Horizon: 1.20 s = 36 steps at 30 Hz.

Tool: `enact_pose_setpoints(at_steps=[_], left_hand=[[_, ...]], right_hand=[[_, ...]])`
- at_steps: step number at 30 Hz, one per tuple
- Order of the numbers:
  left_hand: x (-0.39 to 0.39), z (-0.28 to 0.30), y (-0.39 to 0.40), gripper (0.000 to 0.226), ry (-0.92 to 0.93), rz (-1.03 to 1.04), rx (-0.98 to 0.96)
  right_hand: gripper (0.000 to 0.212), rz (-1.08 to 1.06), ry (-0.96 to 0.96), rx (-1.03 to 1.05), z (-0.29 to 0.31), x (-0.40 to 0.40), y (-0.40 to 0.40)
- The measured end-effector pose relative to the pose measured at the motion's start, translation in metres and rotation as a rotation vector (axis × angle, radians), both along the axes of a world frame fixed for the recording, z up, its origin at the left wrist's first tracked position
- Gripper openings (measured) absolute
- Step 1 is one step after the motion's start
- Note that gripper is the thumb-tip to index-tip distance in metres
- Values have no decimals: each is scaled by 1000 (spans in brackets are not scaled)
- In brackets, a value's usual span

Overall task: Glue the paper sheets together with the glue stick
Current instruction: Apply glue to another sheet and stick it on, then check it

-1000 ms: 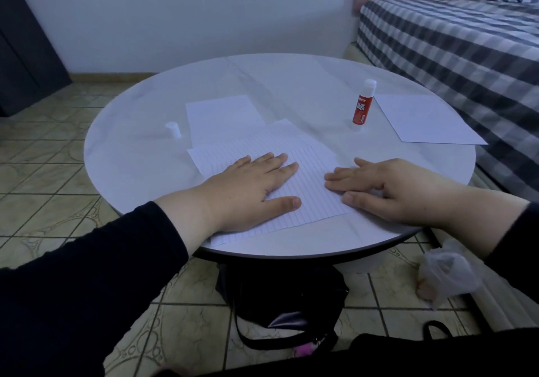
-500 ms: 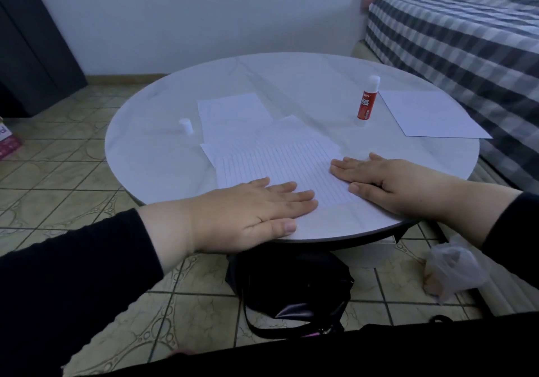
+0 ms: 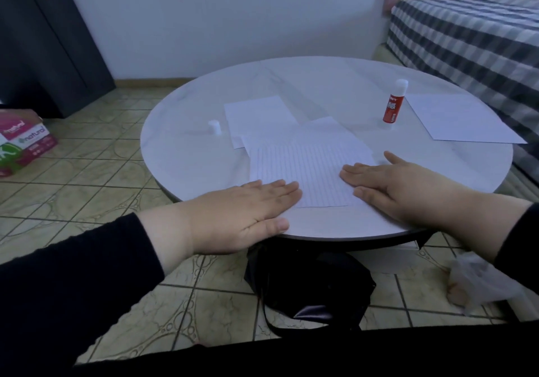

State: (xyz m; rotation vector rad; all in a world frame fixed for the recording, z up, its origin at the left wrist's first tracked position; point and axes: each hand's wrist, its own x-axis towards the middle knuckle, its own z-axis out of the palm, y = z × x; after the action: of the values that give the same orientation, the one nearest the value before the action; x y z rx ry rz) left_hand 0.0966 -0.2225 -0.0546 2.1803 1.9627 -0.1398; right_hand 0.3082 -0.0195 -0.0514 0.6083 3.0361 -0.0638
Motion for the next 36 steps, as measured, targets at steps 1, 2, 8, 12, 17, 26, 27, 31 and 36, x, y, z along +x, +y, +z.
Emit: enact_pose_setpoints(at_steps=[1, 2, 8, 12, 17, 26, 27, 31, 36], left_hand=[[-5, 1, -6, 75, 3, 9, -10], [-9, 2, -12, 72, 8, 20, -18], [-4, 0, -18, 73, 55, 26, 4], [-14, 2, -27, 69, 26, 41, -31], [-24, 6, -27, 72, -96, 65, 31], [-33, 5, -15, 70, -20, 59, 19], [-37, 4, -13, 70, -1, 81, 33], [-38, 5, 6, 59, 10, 83, 30], [-60, 4, 29, 54, 4, 160, 12]], right_hand=[[48, 0, 11, -7, 1, 0, -1], [47, -7, 29, -16, 2, -1, -2], [54, 91, 41, -103, -7, -25, -19], [54, 142, -69, -121, -9, -25, -14], [49, 91, 42, -204, -2, -31, -12], [55, 124, -87, -144, -7, -49, -11], [55, 125, -93, -139, -6, -50, -11], [55, 142, -103, -129, -7, -50, -9], [60, 159, -107, -143, -6, -50, -7]])
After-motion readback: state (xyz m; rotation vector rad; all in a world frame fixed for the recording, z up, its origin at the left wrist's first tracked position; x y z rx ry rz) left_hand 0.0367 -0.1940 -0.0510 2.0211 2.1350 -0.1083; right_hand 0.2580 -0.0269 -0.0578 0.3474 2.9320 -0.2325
